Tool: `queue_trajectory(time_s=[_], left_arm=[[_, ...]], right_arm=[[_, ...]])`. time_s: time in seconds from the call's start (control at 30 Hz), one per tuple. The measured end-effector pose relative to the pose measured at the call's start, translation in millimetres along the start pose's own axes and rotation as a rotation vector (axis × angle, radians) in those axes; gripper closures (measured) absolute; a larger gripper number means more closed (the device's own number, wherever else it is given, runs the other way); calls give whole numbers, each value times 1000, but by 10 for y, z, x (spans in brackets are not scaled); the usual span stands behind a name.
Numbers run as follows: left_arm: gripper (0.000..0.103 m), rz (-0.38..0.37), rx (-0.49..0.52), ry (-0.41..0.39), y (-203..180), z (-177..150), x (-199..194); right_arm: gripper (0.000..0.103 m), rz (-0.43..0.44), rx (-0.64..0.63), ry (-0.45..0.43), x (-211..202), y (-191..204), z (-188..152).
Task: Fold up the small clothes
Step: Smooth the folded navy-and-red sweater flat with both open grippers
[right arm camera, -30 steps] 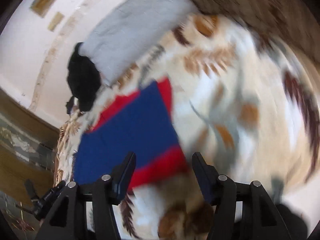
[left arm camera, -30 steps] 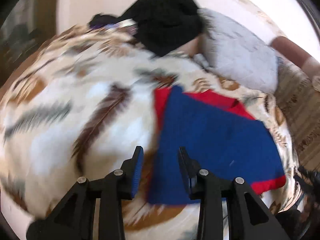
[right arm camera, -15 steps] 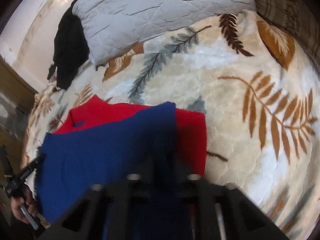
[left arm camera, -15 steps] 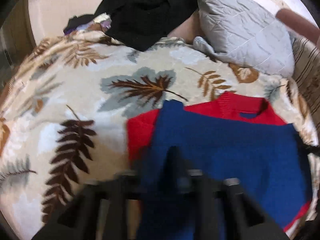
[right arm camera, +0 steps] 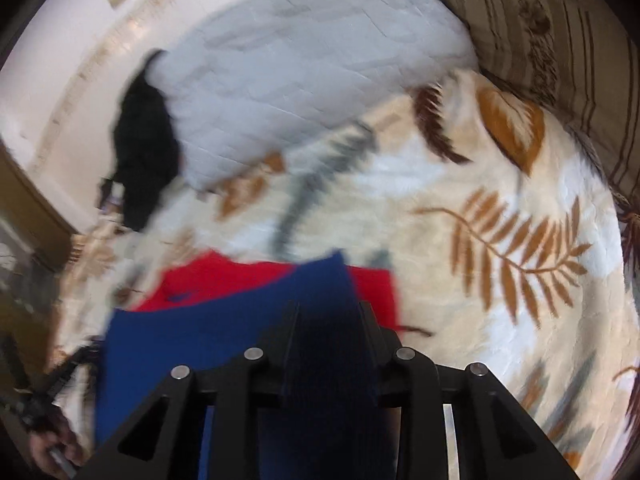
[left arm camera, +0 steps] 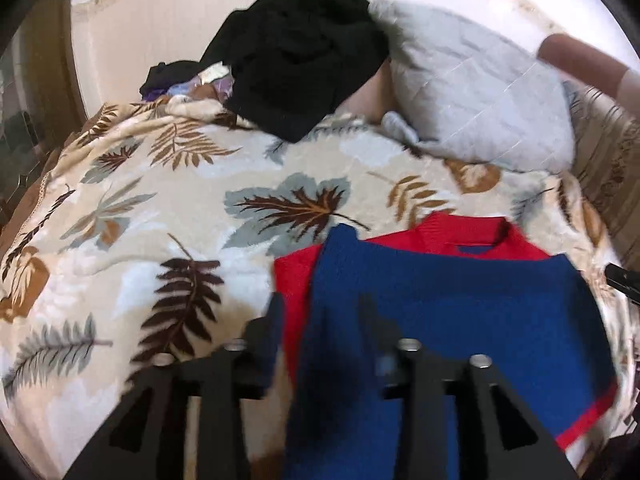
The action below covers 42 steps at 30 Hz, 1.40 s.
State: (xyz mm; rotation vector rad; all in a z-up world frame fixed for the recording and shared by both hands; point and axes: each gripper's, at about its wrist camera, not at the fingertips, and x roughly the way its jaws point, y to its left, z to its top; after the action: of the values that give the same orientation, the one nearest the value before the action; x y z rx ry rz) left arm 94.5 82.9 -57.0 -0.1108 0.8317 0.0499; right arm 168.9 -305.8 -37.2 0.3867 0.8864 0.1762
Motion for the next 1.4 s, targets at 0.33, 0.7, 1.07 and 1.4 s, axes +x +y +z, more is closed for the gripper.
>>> queue_trajectory(time_s=[0.33,0.7,1.07,1.4], left_arm=[[29,39,-3,154,-16,-521,195],[29,122,-40,164,33,249,778],[26,89,-176,58,386,55,198],[26,35,-51,170,48,-926,-273]], right_arm=[[41,145,263,130,384,-399,-134],[36,134,241,142,865,-456,248],[32,188,202,124,-287,-333,-543],[34,232,379,132,-549,-469,-1410]])
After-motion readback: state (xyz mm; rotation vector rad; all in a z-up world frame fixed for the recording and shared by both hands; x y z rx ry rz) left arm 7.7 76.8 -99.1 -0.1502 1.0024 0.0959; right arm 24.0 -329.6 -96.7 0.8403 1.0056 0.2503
